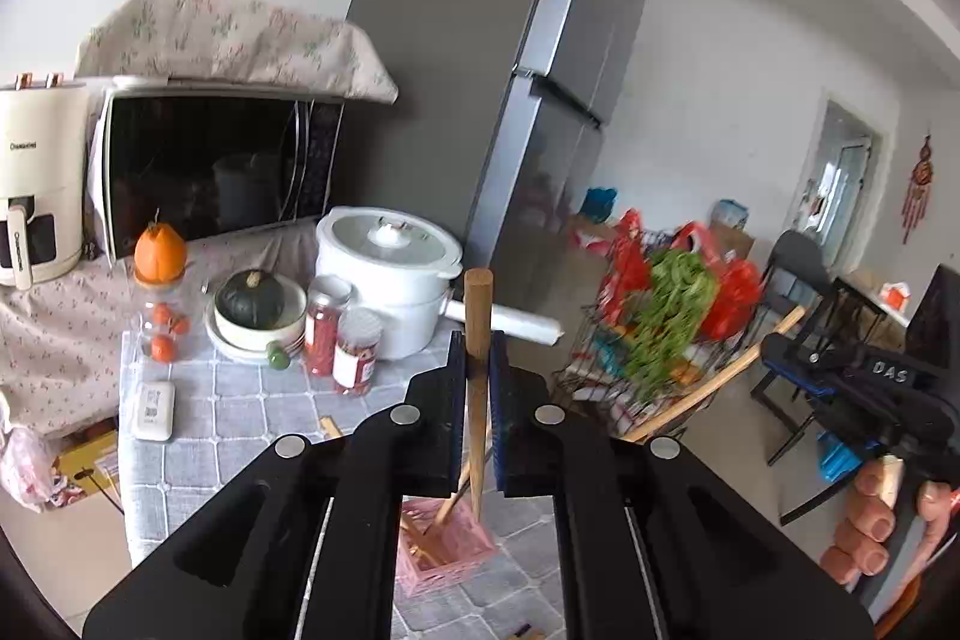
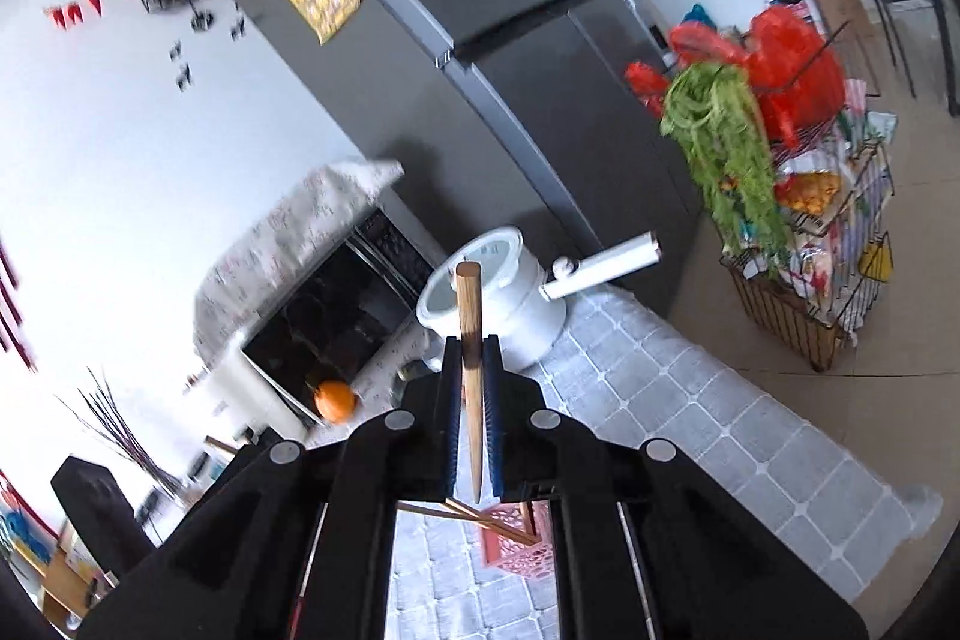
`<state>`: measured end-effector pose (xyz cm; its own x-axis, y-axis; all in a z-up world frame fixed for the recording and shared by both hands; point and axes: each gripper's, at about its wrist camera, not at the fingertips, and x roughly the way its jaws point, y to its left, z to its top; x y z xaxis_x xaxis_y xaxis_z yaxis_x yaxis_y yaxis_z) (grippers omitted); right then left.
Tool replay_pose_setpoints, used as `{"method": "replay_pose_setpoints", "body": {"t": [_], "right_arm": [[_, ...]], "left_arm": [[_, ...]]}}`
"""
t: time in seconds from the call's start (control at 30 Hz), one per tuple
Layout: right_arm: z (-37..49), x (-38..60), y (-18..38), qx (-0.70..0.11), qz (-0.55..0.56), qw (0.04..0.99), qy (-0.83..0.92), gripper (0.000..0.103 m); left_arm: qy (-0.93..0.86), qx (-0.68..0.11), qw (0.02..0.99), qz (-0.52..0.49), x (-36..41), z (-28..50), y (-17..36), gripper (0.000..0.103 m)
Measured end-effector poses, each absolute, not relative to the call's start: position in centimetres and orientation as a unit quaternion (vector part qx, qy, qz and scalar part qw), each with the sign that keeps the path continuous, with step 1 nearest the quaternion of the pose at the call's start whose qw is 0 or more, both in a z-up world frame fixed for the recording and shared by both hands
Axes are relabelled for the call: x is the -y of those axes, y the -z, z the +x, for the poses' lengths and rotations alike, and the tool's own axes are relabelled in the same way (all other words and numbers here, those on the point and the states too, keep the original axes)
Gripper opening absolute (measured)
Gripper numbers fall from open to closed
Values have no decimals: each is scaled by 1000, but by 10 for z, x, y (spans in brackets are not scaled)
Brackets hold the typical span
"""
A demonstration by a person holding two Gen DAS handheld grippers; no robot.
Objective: Organize utensils
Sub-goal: 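Lift both held sticks upright and carry them over the pink basket, then lower the sticks into the pink basket and open both tools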
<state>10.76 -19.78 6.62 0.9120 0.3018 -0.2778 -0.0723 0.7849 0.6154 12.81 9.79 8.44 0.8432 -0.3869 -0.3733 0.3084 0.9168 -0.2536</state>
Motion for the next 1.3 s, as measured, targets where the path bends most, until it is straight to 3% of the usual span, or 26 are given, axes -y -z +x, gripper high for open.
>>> {"method": "replay_pose_setpoints", "body": {"t": [0.07,0.1,0.17,0.37,0.67,0.77,0.8,0.87,1.03,1.3], "right_arm": [[120,189,-60,-197,298,929,-96,7],[124,186,-57,-202,297,928,-97,7],[133,180,-51,-213,293,927,-99,7],[141,166,-50,-216,280,931,-94,7],[158,138,-46,-223,257,937,-83,7],[174,131,-36,-247,249,932,-86,17],[175,132,-32,-249,256,930,-83,40],[175,135,-27,-241,267,931,-70,55],[165,143,-30,-232,256,937,-55,56],[141,160,-29,-238,247,939,-32,69]], "left_arm": [[180,-259,946,-79,-93,147,-65,12],[172,-279,942,-77,-92,155,-56,25],[155,-286,942,-88,-99,159,-46,36],[125,-249,952,-126,-131,142,-57,49],[109,-257,952,-124,-146,144,-58,53],[108,-260,952,-123,-147,144,-56,55],[108,-261,952,-122,-147,144,-56,55],[110,-263,951,-118,-145,143,-56,56],[112,-263,952,-112,-137,140,-56,64],[122,-277,950,-84,-115,131,-47,70]]}}
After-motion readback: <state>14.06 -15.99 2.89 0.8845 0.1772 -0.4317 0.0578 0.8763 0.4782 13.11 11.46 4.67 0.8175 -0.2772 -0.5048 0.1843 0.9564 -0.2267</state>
